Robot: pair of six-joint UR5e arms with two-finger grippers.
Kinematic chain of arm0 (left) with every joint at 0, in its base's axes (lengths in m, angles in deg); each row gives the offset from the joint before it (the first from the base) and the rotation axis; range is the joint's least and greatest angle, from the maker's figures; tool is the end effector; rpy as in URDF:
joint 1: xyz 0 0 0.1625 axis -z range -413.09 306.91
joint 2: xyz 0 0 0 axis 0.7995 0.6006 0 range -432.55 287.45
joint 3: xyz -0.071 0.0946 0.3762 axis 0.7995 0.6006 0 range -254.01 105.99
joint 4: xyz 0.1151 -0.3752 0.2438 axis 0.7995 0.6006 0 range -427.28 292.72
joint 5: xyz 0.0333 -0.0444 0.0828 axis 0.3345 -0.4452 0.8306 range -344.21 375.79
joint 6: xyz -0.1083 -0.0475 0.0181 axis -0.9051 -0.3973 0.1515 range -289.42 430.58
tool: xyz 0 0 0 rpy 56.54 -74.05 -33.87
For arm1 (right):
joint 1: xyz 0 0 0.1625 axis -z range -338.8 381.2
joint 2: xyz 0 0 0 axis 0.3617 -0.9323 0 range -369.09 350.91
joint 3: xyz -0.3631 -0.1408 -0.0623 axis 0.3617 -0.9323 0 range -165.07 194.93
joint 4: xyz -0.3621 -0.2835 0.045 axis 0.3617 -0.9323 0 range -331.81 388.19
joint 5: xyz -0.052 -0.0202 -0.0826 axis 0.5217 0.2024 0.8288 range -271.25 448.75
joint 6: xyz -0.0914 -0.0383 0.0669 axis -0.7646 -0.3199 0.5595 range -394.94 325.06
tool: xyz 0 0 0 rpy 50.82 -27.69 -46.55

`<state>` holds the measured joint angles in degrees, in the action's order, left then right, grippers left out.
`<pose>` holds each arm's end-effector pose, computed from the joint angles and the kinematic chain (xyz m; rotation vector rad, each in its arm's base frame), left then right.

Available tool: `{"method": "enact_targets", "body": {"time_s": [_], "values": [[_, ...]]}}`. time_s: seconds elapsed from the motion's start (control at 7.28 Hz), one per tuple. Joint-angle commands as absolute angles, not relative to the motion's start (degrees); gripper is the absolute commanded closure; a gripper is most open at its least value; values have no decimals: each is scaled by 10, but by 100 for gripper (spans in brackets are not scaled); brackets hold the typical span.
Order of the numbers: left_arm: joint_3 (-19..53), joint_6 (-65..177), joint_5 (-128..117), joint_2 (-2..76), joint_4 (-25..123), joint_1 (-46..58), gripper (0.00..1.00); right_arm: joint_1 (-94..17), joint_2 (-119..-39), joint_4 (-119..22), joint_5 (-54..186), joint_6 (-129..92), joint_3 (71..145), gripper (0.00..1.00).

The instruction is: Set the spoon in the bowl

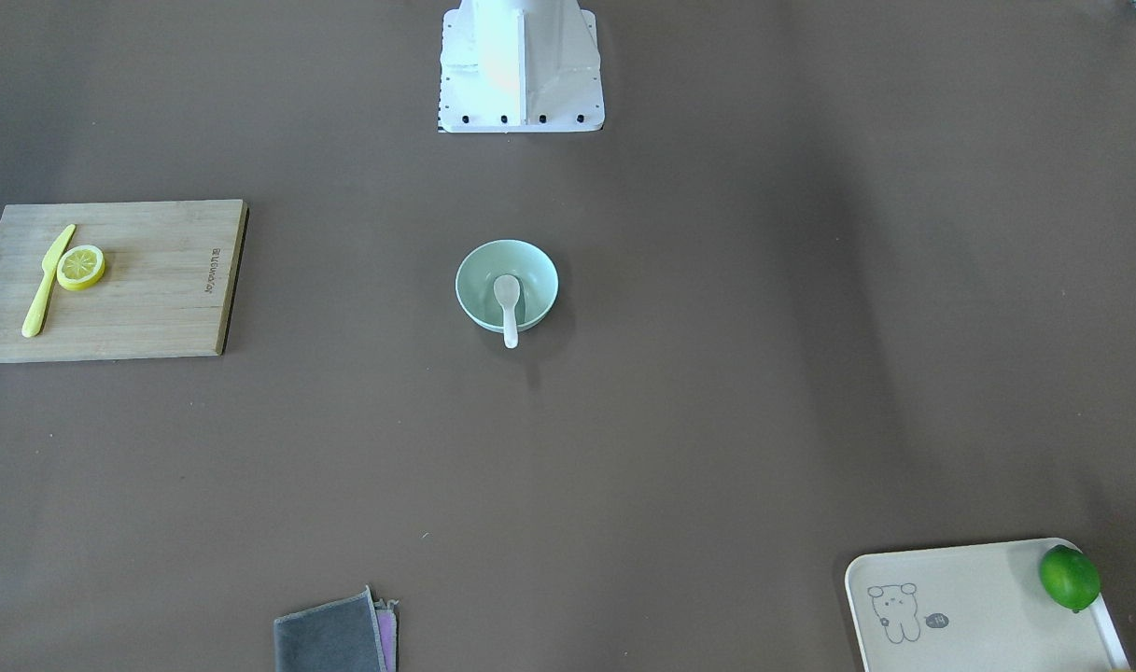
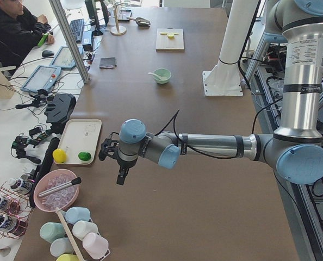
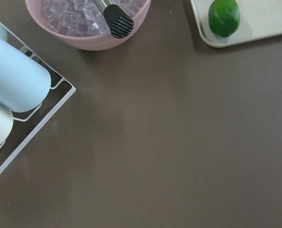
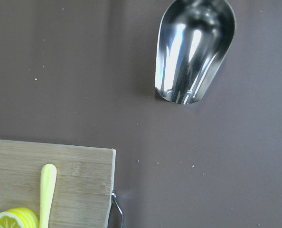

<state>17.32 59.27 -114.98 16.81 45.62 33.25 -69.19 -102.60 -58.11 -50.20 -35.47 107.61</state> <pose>-0.0189 -0.5678 0.5947 0.2989 0.7459 0.0203 0.0467 -0.5214 0.6360 0.0540 -0.8539 -0.0236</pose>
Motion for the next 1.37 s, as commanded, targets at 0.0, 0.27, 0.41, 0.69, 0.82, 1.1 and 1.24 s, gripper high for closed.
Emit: {"method": "enact_targets", "body": {"time_s": [0.0,0.27,0.41,0.69,0.82,1.1,1.24], "values": [[191,597,-1154,160,439,353,2,-699,-995,-633,-499,-356,1068,0],[220,639,-1163,111,426,366,2,-699,-995,-631,-497,-356,1067,0],[221,640,-1162,119,399,369,2,-699,-994,-630,-497,-356,1067,0],[220,641,-1161,121,397,369,2,-699,-994,-630,-502,-356,1069,0],[217,640,-1160,124,395,369,2,-699,-995,-630,-502,-356,1070,0],[216,640,-1159,126,395,373,2,-699,-998,-630,-503,-356,1073,0],[215,639,-1159,129,395,373,2,-699,-994,-630,-503,-356,1075,0]]}}
